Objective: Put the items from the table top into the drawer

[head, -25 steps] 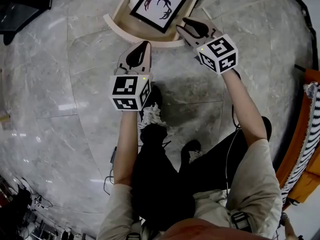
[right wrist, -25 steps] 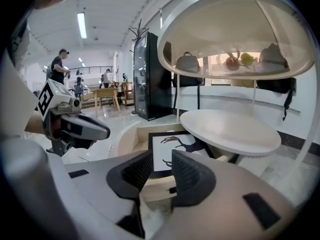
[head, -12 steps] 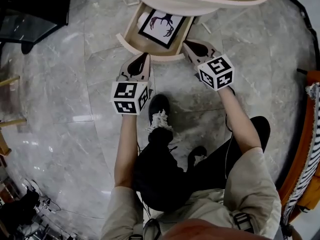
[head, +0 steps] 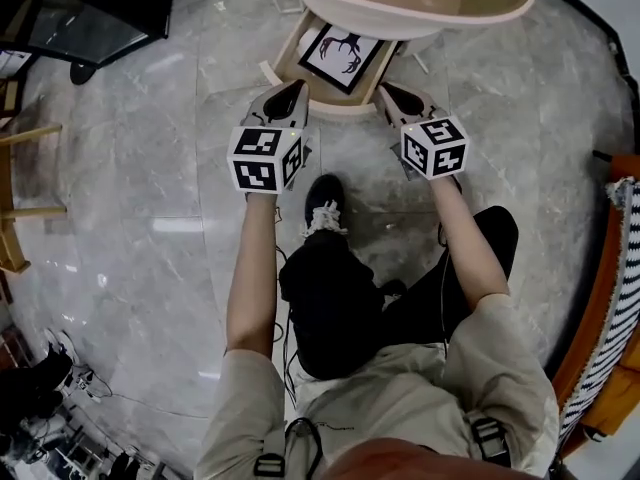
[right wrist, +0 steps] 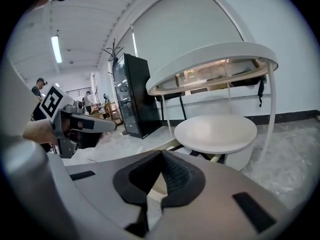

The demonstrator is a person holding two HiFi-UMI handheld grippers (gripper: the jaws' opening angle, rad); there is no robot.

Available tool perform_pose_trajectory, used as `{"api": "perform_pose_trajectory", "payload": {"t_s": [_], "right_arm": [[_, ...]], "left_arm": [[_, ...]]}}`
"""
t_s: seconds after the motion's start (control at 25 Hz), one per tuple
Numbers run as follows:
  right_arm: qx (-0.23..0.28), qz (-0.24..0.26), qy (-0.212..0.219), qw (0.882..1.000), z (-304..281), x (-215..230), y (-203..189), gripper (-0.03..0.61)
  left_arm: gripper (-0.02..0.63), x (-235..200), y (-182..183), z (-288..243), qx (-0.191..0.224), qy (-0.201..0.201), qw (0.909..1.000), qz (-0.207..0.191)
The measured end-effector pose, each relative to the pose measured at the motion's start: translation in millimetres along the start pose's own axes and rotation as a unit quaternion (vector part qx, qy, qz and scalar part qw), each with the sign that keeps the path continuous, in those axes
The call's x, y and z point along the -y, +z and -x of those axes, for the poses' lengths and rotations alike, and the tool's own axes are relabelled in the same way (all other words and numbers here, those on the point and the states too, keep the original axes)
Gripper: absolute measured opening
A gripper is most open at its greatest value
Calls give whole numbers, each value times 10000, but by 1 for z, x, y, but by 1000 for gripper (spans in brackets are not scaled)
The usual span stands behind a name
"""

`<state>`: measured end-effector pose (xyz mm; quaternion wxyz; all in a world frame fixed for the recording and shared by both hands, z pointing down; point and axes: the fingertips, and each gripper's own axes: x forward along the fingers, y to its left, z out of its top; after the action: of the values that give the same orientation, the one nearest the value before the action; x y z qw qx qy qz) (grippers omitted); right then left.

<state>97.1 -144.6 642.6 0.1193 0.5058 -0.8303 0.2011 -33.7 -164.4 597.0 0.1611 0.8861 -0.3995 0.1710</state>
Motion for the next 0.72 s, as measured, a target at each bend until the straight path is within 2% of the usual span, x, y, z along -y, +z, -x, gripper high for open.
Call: {"api": "perform_pose_trajectory", "payload": {"t_s": [0.08, 0.2, 0.44, 0.72], "right_arm": [[32, -21, 30, 10000, 4, -3, 15, 34], [162, 74, 29, 9998, 13, -6, 48, 34], [667, 234, -220, 9973, 46, -6, 146, 34], [1213, 75, -803, 9893, 49, 58, 257, 35]], "left_arm": [[21, 2, 10, 2, -97, 55, 9999, -83], [21, 4, 38, 5, 43, 160, 9998, -113], [21, 14, 127, -8, 430, 20, 9982, -413], [21, 32, 220, -47, 615, -223, 9949, -766]]}}
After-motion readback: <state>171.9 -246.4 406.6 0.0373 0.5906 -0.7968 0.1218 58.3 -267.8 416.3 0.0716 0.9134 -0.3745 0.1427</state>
